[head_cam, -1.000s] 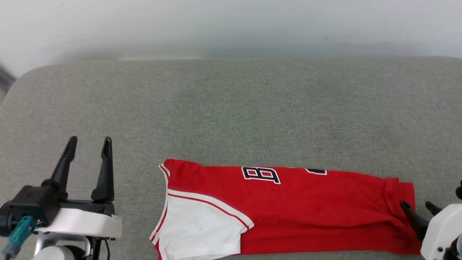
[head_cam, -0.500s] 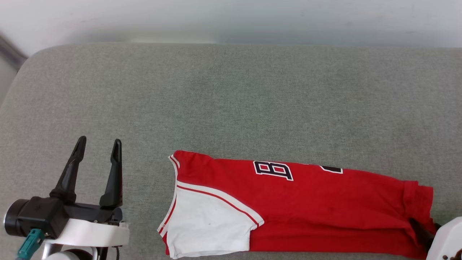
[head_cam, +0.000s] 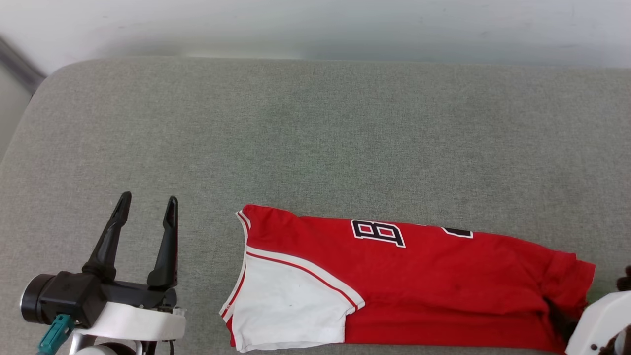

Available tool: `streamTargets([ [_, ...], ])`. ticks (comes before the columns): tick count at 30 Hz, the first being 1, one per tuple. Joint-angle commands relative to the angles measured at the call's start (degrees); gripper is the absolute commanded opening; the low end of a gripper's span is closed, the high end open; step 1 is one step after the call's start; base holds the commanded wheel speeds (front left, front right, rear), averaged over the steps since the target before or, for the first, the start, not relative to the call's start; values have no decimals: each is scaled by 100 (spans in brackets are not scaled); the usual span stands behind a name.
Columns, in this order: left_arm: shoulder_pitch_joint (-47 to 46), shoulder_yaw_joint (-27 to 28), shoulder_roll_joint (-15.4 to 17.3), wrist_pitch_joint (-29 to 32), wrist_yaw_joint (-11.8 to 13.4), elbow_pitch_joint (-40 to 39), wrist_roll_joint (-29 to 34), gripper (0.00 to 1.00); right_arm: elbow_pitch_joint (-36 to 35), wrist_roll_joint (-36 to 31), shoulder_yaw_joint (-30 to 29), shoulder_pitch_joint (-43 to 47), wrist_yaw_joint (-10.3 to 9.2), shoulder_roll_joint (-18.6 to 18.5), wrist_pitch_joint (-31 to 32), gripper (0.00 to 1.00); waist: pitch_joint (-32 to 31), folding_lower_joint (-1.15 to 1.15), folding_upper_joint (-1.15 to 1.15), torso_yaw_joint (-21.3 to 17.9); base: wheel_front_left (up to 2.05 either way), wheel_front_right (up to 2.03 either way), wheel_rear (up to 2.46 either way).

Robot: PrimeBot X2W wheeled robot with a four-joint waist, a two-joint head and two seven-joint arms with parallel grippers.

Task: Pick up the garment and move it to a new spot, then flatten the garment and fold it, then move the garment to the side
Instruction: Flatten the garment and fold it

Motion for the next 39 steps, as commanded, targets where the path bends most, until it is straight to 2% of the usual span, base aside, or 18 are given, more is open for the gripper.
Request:
streamTargets([
  [1,-13,51,-44,-12,-49,21,48,100,260,202,440,63,77,338,175,100,-14,0,0,3,0,0,0],
  [5,2,111,-124,-12,-126,78,111,100,271,363,645,49,78,345,64,100,-52,0,0,-10,0,0,0],
  [6,3,125,-140,-12,-133,88,124,100,282,351,671,44,78,326,13,83,-66,0,0,-13,0,0,0],
  [7,8,136,-146,-13,-143,96,128,100,301,307,643,41,78,306,-45,42,-82,0,0,-17,0,0,0],
  [8,14,153,-153,-12,-160,103,139,100,311,253,615,23,76,272,-125,8,-96,0,0,-23,0,0,0],
  [9,24,169,-163,-13,-172,111,151,100,323,220,580,0,73,240,-200,0,-114,0,0,-33,0,0,0],
  [17,118,269,-208,-12,-215,118,210,100,354,-26,98,-128,36,-35,-647,0,-217,0,0,-133,0,0,0],
  [28,125,252,-233,-12,-225,154,230,100,472,-764,-992,-385,40,-379,-900,0,-264,0,0,-193,0,0,0],
  [32,153,245,-246,-12,-228,184,231,100,419,-848,-996,-388,40,-368,-916,0,-322,0,0,-199,0,0,0],
  [39,251,271,-286,-12,-231,182,199,100,-182,-767,-505,-126,42,-189,-739,0,-506,0,0,-238,0,0,0],
])
